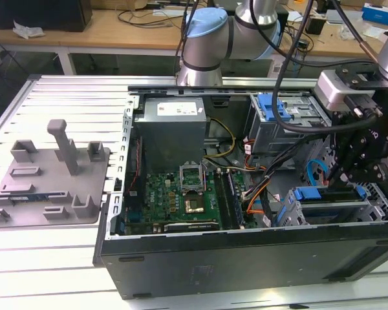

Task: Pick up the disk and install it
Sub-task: 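Insert the second disk wire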

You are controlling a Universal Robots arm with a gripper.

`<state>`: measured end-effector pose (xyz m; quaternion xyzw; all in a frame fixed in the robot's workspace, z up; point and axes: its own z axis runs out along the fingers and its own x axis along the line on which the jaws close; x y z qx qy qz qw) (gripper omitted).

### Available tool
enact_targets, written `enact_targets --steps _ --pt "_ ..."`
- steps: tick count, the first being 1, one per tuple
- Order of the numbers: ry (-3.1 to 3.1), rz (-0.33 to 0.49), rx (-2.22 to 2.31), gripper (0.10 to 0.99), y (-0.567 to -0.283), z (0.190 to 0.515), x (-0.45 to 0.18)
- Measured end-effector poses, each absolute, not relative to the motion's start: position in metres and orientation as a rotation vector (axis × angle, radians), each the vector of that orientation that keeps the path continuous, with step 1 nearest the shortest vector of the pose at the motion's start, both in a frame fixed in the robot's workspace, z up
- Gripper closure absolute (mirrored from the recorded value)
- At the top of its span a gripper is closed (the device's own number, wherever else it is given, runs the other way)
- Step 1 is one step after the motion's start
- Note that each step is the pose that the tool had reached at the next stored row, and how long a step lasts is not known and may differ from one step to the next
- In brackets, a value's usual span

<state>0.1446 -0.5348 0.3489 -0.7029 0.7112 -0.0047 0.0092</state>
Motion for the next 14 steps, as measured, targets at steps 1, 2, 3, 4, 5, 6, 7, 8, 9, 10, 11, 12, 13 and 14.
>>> enact_targets --steps 1,2,3,4,5,6,7,8,9,10,11,12,13,14 --pt "2.221 -0.015 -2.196 0.925 -0.5349 0.3486 0.1448" --pt "2.221 -0.015 -2.196 0.925 -0.535 0.3484 0.145" --pt "2.221 -0.015 -2.195 0.925 -0.5351 0.3482 0.1451" --pt "2.221 -0.015 -2.195 0.925 -0.5351 0.348 0.1454" --pt "2.221 -0.014 -2.195 0.925 -0.5352 0.3478 0.1457" --pt "2.221 -0.014 -2.195 0.925 -0.5353 0.3476 0.1459" --pt "2.221 -0.015 -2.195 0.925 -0.5355 0.3472 0.1461" --pt "2.221 -0.015 -2.195 0.925 -0.5356 0.3467 0.1462" --pt "2.221 -0.015 -2.195 0.925 -0.5357 0.3462 0.1462" --pt "2.221 -0.014 -2.195 0.925 -0.5358 0.3451 0.1462" --pt "2.221 -0.015 -2.196 0.925 -0.5358 0.3443 0.1463" --pt "2.221 -0.015 -2.195 0.925 -0.5358 0.3433 0.1462" --pt "2.221 -0.015 -2.195 0.925 -0.5358 0.3426 0.1463" --pt "2.221 -0.015 -2.196 0.925 -0.5358 0.3419 0.1463"
